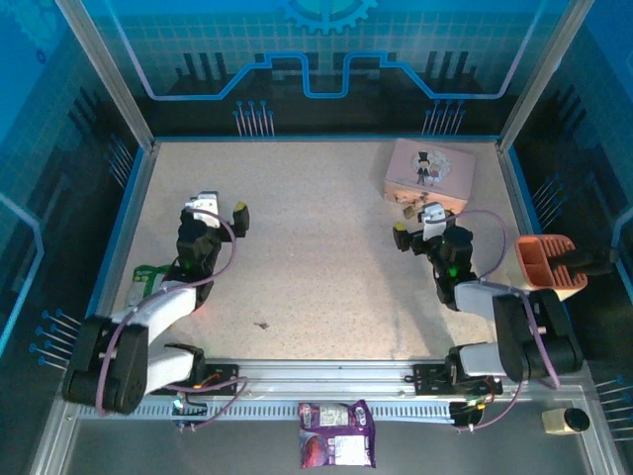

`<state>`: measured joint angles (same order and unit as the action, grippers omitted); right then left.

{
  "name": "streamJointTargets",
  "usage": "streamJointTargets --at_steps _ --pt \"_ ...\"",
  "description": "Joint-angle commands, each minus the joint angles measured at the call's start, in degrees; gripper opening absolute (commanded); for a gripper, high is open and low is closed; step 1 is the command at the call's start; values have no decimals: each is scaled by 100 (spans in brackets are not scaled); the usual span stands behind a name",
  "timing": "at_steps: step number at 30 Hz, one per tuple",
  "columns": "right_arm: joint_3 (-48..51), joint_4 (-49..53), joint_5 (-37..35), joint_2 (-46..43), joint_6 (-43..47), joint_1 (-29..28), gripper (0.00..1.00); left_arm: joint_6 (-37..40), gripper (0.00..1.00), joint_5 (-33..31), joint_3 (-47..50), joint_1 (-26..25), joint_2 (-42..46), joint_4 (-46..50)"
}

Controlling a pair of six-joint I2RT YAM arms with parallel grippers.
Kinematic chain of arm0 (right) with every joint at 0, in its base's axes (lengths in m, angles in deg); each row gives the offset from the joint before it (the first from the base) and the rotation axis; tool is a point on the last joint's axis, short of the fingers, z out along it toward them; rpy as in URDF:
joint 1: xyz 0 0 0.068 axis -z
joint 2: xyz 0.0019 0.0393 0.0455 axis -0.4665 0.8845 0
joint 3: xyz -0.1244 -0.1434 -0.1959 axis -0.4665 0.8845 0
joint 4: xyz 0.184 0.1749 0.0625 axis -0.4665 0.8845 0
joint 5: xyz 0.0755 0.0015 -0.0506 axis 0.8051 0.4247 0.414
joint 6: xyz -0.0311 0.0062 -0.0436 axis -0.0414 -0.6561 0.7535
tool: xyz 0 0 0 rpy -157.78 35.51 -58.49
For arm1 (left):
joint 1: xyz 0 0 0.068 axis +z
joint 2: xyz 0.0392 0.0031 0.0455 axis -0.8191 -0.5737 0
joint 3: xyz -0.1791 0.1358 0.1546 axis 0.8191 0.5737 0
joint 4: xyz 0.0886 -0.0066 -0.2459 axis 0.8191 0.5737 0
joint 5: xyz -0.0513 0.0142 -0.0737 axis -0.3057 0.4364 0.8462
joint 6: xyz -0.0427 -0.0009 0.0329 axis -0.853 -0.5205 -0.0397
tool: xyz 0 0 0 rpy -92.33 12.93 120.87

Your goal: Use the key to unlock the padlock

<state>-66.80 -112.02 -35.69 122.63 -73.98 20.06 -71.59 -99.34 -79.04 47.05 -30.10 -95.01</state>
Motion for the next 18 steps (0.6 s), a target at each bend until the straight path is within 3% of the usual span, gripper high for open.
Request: streamJointTargets --at_steps 1,4,10,14,18 --pt "-416 1051 -196 -724 -27 -208 100 -695 99 105 -437 -111 601 1129" --pt "-980 2242 -285 -1387 -811 -289 100 -1513 99 171 -945 -124 1075 2162" --pt "-2837 5741 -784 -2034 -2663 -258 100 -2848 99 -585 -2170 -102 1792 4955" --pt "-3489 6896 285 -2178 -2972 61 100 -3740 99 -531 -2526 -86 2378 6284" --pt "-3185 6851 1368 -2678 -3197 427 100 -3539 99 198 -2073 -54 3351 6130"
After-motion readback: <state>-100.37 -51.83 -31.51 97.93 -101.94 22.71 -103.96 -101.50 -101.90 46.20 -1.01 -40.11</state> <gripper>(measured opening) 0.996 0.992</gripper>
